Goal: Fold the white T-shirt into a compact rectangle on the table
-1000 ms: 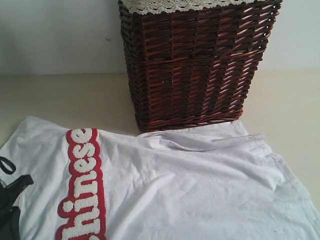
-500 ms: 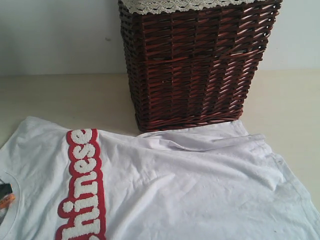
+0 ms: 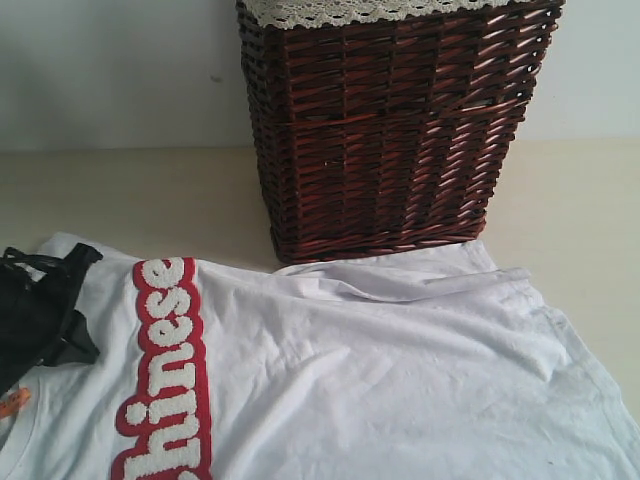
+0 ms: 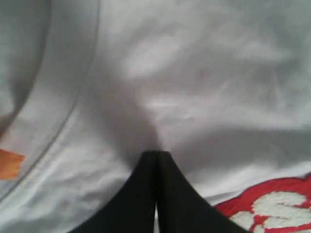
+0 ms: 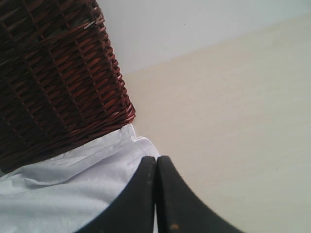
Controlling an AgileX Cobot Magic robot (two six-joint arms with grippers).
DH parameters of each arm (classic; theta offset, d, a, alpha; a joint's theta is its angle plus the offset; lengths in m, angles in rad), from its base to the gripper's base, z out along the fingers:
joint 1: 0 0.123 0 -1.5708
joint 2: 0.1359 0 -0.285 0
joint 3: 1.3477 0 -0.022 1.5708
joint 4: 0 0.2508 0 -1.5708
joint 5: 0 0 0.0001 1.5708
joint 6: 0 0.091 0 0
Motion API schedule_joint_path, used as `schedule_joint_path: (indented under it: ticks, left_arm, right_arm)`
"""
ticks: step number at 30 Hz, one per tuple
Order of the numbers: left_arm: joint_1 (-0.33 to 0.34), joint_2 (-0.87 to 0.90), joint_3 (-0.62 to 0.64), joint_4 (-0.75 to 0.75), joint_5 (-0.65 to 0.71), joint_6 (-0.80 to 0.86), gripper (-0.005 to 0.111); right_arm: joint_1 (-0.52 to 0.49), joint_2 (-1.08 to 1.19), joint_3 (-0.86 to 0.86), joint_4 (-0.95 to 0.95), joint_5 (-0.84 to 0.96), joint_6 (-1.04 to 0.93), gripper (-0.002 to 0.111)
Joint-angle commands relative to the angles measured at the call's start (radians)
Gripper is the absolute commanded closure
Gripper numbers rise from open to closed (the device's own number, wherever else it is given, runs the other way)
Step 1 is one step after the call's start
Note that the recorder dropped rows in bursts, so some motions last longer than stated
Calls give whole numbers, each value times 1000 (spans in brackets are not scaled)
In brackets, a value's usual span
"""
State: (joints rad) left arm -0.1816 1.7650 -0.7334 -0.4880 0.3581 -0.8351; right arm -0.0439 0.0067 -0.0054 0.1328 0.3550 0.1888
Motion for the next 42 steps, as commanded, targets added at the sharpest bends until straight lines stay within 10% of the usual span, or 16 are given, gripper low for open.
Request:
schedule_joint_path:
  ticks: [1,12,30,38,42]
  left_arm:
    - [-27,48,-2,-50,87,4,107]
    - [-27,45,-2,19,582,-385,107]
    - [-27,-223,-2,273,305,-561,107]
    - [-27,-29,-2,661,-83,-717,107]
    - [-27,54,-2,647,-48,-717,107]
  right_arm:
    - [-3,-7,5,-3,-7,-3,108]
    - [-3,-7,5,-3,-7,-3,108]
    - [-3,-7,5,-3,-7,-3,108]
    - [-3,-7,5,-3,-7,-3,108]
    - [-3,-7,5,-3,-7,-3,108]
